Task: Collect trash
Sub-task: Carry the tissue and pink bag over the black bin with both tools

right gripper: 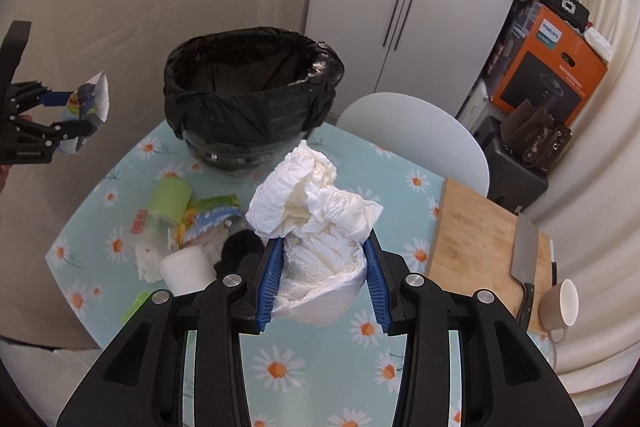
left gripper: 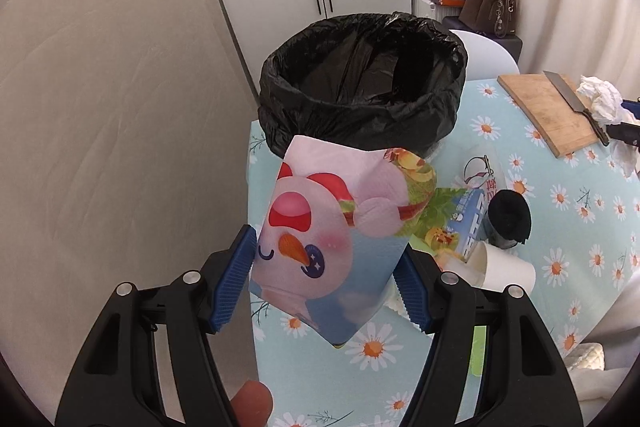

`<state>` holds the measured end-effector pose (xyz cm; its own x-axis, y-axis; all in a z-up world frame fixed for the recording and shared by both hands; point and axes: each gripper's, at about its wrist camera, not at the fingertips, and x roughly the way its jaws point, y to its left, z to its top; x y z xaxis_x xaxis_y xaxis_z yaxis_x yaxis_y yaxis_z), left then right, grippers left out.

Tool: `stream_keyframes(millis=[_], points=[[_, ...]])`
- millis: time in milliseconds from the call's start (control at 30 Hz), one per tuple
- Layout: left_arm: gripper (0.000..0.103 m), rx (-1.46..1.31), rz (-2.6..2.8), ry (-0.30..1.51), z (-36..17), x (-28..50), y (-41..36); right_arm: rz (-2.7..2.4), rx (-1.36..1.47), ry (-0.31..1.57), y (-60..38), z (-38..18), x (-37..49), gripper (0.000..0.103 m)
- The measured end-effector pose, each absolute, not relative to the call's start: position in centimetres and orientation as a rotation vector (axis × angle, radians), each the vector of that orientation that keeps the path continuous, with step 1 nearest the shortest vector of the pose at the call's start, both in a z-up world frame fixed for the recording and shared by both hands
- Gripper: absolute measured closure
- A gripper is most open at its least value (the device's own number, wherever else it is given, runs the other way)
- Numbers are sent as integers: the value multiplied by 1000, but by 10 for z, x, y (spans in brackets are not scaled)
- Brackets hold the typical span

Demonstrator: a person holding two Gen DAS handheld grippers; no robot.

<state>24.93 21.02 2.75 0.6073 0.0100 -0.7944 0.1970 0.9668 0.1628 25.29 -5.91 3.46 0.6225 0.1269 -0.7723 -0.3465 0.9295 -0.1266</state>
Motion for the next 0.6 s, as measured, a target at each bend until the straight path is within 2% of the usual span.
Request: stream_keyframes(millis=[600], points=[[36,307,-294,828,52,351,216,245,-218,786,12,62,345,67]])
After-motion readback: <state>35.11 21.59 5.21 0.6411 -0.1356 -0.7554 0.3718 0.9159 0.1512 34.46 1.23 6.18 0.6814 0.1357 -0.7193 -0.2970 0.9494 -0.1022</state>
